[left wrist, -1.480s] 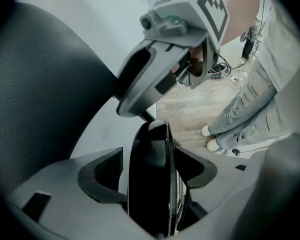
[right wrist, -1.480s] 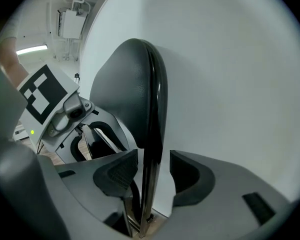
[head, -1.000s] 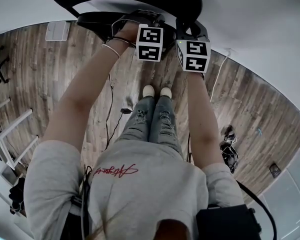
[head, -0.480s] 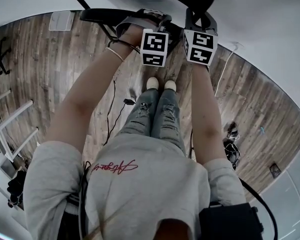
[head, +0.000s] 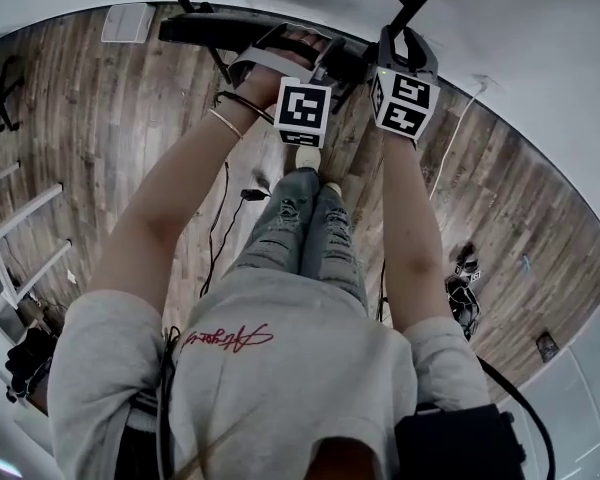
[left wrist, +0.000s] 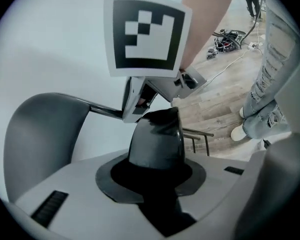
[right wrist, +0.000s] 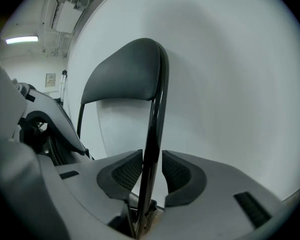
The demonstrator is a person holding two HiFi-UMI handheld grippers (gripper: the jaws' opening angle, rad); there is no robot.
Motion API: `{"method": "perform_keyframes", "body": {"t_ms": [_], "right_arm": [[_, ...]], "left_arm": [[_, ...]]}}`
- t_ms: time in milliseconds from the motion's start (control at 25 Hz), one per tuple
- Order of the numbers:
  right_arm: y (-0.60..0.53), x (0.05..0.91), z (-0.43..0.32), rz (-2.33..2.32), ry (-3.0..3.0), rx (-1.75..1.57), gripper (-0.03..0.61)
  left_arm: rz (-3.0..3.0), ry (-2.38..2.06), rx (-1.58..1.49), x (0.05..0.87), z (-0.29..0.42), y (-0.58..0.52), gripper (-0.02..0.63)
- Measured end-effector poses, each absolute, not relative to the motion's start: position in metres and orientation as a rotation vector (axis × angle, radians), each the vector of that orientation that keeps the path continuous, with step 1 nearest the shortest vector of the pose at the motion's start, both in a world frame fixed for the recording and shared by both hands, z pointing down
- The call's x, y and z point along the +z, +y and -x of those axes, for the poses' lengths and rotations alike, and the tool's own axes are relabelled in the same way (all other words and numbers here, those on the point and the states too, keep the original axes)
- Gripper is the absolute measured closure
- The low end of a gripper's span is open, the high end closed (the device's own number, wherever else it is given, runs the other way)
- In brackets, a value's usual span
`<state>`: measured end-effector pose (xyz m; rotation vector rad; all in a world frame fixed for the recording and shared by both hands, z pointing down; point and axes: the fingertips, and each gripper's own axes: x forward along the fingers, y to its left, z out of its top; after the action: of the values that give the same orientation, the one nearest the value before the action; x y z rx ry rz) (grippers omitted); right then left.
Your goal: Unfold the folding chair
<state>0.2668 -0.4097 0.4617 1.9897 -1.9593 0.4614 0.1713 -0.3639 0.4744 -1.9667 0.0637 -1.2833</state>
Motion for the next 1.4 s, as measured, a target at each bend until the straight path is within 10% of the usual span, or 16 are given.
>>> {"method": "perform_keyframes", "body": {"t_ms": [1400], "right_arm": [[-0.164, 0.583, -0.137, -2.048, -2.114, 0.188, 0.476]], "left_arm": [[1.666, 0.562, -0.910, 0.590, -0.051, -0.149, 0.393]]}}
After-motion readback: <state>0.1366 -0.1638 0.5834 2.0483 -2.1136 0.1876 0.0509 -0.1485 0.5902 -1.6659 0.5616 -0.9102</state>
